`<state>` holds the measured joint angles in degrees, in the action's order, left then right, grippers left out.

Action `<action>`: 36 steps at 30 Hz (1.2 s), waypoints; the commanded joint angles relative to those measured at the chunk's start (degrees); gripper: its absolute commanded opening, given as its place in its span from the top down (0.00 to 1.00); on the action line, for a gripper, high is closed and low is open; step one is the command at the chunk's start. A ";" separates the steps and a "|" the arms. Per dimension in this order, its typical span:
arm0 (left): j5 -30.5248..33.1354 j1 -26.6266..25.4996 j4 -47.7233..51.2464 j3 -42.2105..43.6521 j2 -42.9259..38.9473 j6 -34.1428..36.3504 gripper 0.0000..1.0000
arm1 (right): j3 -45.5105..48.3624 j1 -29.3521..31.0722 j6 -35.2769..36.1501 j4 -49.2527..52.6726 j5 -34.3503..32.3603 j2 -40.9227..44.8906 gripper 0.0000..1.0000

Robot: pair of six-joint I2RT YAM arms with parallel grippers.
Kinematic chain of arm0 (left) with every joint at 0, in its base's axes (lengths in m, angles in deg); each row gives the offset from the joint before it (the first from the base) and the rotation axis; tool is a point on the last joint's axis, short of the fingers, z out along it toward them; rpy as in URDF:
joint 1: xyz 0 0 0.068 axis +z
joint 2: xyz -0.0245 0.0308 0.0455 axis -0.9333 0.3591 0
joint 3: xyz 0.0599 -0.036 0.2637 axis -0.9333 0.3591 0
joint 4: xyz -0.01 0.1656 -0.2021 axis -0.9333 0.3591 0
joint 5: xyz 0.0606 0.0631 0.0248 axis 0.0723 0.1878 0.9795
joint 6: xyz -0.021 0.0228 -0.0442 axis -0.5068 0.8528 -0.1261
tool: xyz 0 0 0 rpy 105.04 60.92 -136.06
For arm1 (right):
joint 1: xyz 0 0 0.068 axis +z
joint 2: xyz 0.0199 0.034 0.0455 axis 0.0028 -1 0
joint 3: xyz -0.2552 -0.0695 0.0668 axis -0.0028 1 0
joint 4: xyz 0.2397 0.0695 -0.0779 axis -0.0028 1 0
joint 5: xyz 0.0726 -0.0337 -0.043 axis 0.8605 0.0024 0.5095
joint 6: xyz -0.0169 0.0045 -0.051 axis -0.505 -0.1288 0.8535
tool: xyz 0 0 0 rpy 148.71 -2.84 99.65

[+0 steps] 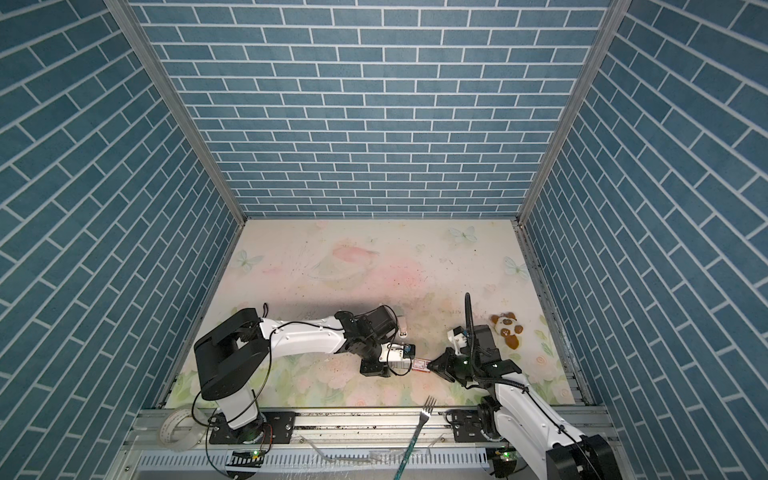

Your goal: Load the staples into the stapler

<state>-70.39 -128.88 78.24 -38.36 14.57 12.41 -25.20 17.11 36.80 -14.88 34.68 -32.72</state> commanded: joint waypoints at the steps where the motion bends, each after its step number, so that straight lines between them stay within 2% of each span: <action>1: -0.73 0.17 1.24 -2.32 0.66 0.09 0.44 | -1.71 -0.23 1.26 -0.28 -0.37 -0.52 1.00; 19: -2.41 -1.14 1.41 -6.99 6.45 -0.52 0.46 | -2.10 -0.31 1.13 -2.08 -0.56 -2.00 1.00; 24: -1.36 -1.66 1.06 -7.27 7.73 -0.68 0.52 | -1.83 -0.29 1.08 -2.36 -0.31 -2.11 1.00; 31: -0.24 -1.74 0.97 -6.50 7.98 -0.37 0.66 | -1.97 -0.36 1.08 -1.50 -0.77 -1.25 1.00; 36: -0.24 -1.73 1.10 -6.21 8.17 -0.39 0.68 | -1.96 -0.51 1.21 -0.04 -1.55 -0.58 1.00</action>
<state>-70.78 -130.23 77.10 -45.38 20.98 12.12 -26.16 17.03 36.82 -16.13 34.66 -34.06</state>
